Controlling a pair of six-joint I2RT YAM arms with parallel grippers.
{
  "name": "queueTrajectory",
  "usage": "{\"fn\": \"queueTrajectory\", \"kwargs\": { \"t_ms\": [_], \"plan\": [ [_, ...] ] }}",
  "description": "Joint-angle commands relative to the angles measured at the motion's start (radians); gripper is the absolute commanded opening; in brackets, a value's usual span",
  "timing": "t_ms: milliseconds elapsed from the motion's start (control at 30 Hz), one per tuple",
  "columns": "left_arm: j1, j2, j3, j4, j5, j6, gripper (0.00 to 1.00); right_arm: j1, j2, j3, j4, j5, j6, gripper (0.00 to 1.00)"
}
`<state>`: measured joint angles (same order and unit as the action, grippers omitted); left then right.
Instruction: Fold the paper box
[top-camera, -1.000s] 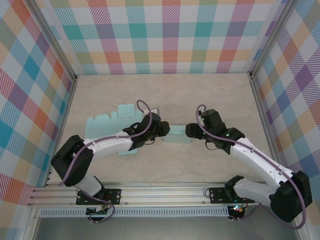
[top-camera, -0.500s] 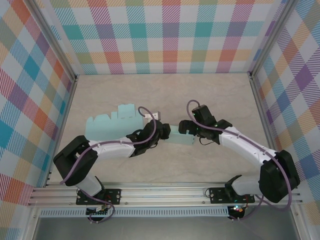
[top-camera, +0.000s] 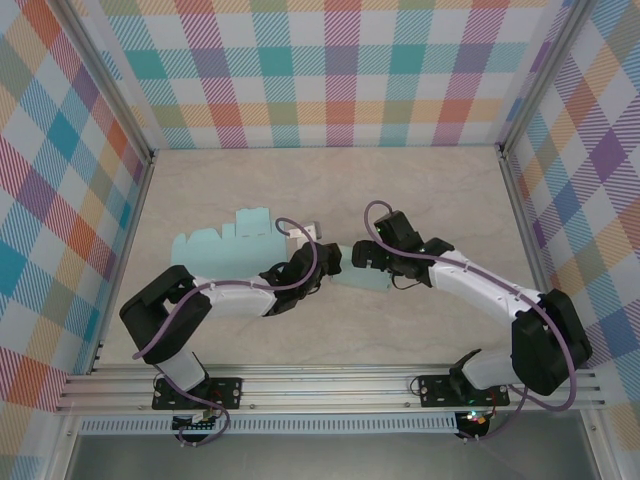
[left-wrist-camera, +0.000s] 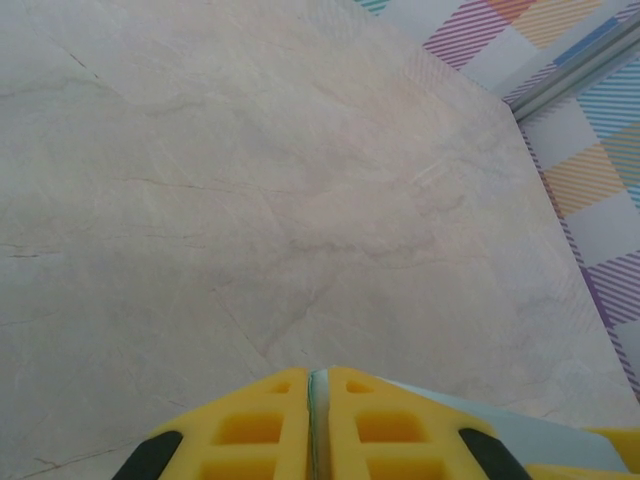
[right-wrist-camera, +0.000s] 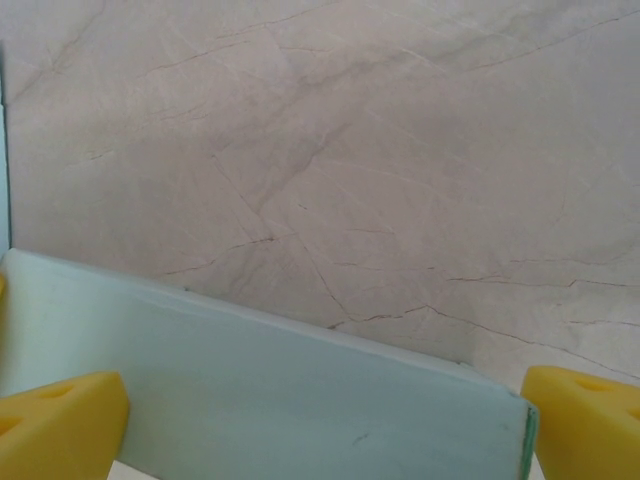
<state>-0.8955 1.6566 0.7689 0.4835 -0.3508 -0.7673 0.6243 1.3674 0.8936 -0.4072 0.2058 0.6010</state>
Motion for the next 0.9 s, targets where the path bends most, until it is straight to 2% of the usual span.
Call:
{"fn": "queueTrajectory", "kwargs": {
  "t_ms": [0,100,167,333,533,867],
  "plan": [
    [-0.021,0.076,-0.077,-0.284,0.038,-0.006,0.07,0.012,0.016,-0.009,0.022,0.01,0.03,1.0],
    [-0.02,0.069,-0.077,-0.296,0.03,-0.008,0.07,0.012,-0.005,-0.057,0.046,0.004,0.043,0.98],
    [-0.02,0.068,-0.079,-0.299,0.027,-0.012,0.07,0.012,-0.028,-0.099,0.071,-0.003,0.051,0.91],
    [-0.021,0.072,-0.079,-0.302,0.029,-0.026,0.06,0.012,-0.098,-0.198,0.129,-0.03,0.065,0.65],
    [-0.02,0.078,-0.078,-0.306,0.027,-0.036,0.06,0.011,-0.183,-0.331,0.238,-0.041,0.067,0.49],
    [-0.021,0.08,-0.071,-0.311,0.02,-0.043,0.06,0.01,-0.399,-0.583,0.474,-0.025,0.041,0.12]
  ]
}}
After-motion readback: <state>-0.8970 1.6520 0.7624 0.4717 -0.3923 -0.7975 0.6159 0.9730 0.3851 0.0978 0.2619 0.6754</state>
